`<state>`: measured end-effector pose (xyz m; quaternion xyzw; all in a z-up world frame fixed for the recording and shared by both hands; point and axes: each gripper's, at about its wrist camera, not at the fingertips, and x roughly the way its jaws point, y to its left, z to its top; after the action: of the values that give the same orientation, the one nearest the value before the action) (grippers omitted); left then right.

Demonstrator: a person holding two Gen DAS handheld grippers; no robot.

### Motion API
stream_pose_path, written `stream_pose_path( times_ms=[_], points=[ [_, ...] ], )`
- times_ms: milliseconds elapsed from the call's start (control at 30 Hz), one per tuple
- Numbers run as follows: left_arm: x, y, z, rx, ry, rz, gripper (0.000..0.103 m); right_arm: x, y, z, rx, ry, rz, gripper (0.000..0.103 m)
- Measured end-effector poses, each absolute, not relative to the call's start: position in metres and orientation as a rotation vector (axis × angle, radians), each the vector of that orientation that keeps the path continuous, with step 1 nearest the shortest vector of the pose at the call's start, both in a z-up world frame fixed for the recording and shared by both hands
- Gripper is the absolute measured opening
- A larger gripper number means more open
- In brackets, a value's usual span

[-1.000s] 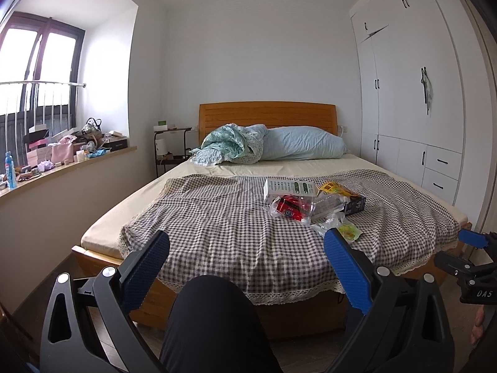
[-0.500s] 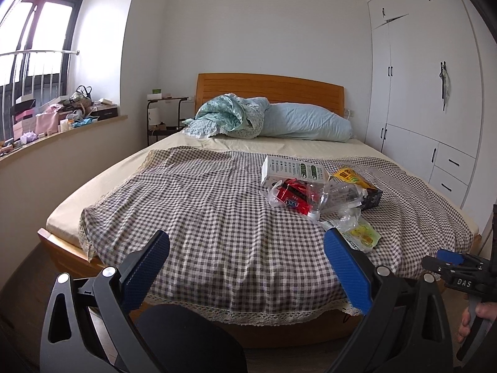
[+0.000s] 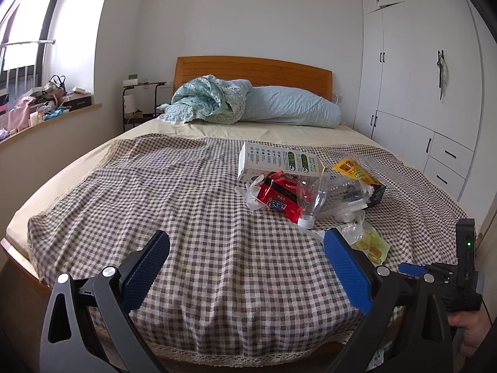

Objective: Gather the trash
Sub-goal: 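Reach the right tool to the trash pile and grasp the clear plastic strip, then carry the plastic strip to the floral trash bin and open the right tool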

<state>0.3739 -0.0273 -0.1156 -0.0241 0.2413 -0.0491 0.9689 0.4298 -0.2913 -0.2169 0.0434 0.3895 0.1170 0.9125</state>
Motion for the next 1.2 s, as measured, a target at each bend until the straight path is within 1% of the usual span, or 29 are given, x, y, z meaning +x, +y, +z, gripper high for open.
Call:
stream_pose_path(
  times_ms=[33, 100, 133, 167, 233, 367, 533, 733, 867, 1000, 1033, 1067, 1133, 1167, 1200],
  points=[
    [0.379, -0.027, -0.119, -0.057, 0.509, -0.104, 0.096, 0.436, -0.292, -0.221, 0.088, 0.812, 0.24, 0.036],
    [0.386, -0.024, -0.126, -0.077, 0.554, -0.111, 0.096, 0.444, -0.294, -0.228, 0.095, 0.828, 0.247, 0.032],
    [0.388, -0.023, -0.129, -0.085, 0.572, -0.112, 0.096, 0.446, -0.296, -0.232, 0.104, 0.835, 0.253, 0.023],
    [0.391, -0.022, -0.132, -0.087, 0.588, -0.109, 0.096, 0.446, -0.298, -0.234, 0.118, 0.835, 0.263, 0.01],
    [0.394, -0.021, -0.136, -0.085, 0.608, -0.1, 0.096, 0.442, -0.302, -0.232, 0.142, 0.823, 0.265, 0.005],
    [0.394, -0.025, -0.142, -0.066, 0.63, -0.1, 0.096, 0.423, -0.305, -0.215, 0.142, 0.751, 0.262, 0.003],
    [0.391, -0.041, -0.142, 0.011, 0.612, -0.104, 0.096, 0.391, -0.321, -0.178, 0.115, 0.67, 0.171, 0.002],
    [0.405, -0.085, -0.144, 0.109, 0.632, -0.292, 0.096, 0.336, -0.364, -0.134, 0.069, 0.586, 0.011, 0.002],
    [0.434, -0.125, -0.143, 0.121, 0.632, -0.464, 0.096, 0.289, -0.391, -0.113, 0.009, 0.575, -0.074, 0.002],
    [0.471, -0.172, -0.157, 0.101, 0.713, -0.609, 0.096, 0.248, -0.409, -0.116, -0.052, 0.628, -0.158, 0.002],
    [0.479, -0.183, -0.162, 0.108, 0.734, -0.634, 0.093, 0.237, -0.414, -0.119, -0.051, 0.642, -0.178, 0.002],
    [0.487, -0.193, -0.166, 0.117, 0.75, -0.644, 0.088, 0.228, -0.42, -0.123, -0.042, 0.658, -0.194, 0.002],
    [0.501, -0.211, -0.173, 0.144, 0.768, -0.622, 0.083, 0.212, -0.428, -0.132, -0.042, 0.688, -0.244, 0.002],
    [0.507, -0.219, -0.177, 0.171, 0.783, -0.607, 0.077, 0.205, -0.431, -0.137, -0.044, 0.706, -0.266, 0.002],
    [0.515, -0.226, -0.182, 0.193, 0.799, -0.579, 0.074, 0.197, -0.436, -0.143, -0.042, 0.723, -0.288, 0.002]
  ],
)
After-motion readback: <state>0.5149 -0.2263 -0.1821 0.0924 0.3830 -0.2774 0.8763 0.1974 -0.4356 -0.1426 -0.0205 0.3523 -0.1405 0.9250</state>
